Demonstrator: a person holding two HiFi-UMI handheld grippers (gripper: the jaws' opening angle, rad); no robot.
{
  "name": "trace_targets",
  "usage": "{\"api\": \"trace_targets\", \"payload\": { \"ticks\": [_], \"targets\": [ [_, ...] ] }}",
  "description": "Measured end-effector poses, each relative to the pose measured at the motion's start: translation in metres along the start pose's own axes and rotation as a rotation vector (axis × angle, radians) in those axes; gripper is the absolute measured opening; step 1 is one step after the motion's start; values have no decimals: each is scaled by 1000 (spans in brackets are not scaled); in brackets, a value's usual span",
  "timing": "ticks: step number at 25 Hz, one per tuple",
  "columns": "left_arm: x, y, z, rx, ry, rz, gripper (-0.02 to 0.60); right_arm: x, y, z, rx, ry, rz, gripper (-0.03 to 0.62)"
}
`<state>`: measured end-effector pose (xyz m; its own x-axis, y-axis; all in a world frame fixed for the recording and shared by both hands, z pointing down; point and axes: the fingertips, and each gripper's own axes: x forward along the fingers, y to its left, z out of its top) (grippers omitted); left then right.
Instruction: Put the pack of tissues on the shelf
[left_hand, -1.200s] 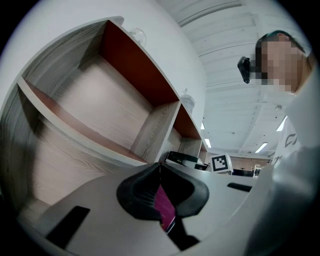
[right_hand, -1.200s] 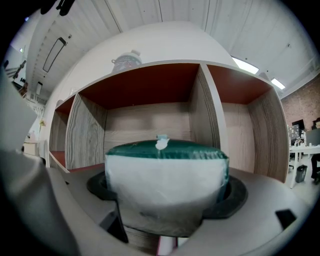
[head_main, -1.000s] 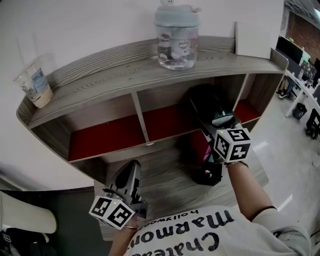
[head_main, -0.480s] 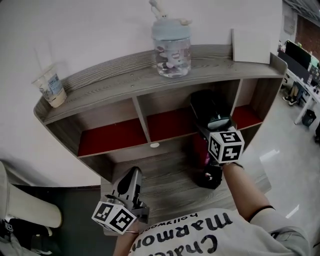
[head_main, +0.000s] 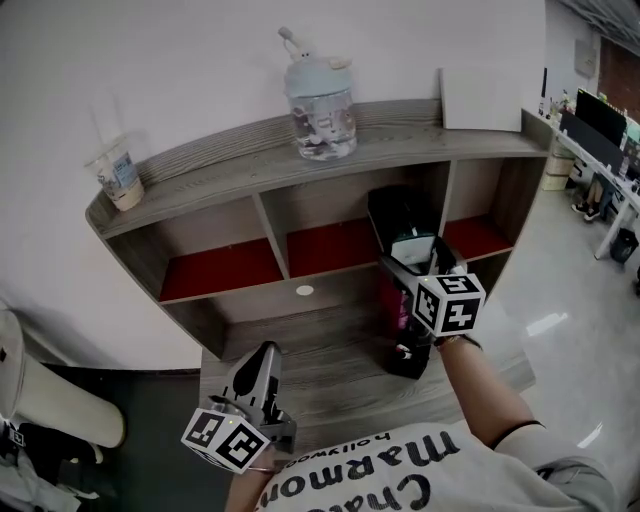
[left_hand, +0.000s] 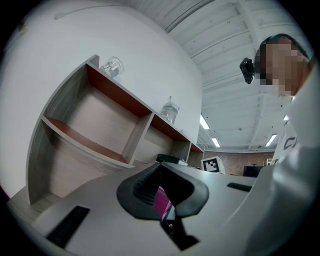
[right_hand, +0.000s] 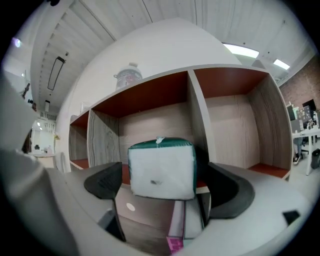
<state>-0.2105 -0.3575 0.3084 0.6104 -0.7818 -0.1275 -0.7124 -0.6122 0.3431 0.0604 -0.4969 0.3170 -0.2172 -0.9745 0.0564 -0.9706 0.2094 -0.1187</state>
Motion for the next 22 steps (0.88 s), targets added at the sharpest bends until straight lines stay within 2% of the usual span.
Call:
{"api": "trace_targets", "payload": {
  "ticks": [7,11,14,15,20,22],
  "targets": [
    [-5,-34,-8,0,7,-19,17,-35,5,-28,58,63,61,506],
    [-9,-56,-16,-12,19,-40,18,-63,6,-53,108,115,62,440],
    [-14,-74,-23,-12,29,-55,17,-88,-5,-65,141,110,11,300],
    [-16,-80,-26,-12,31,-57,17,-97,-9,-67,152,108,-2,272],
    [-30,-113,-43,-12,42,-60,18,-142,-18,-79,186,108,-2,188],
    [-36,-127,-54,-21,53,-62,17,-162,-20,-81,190,107,8,186]
  ]
}}
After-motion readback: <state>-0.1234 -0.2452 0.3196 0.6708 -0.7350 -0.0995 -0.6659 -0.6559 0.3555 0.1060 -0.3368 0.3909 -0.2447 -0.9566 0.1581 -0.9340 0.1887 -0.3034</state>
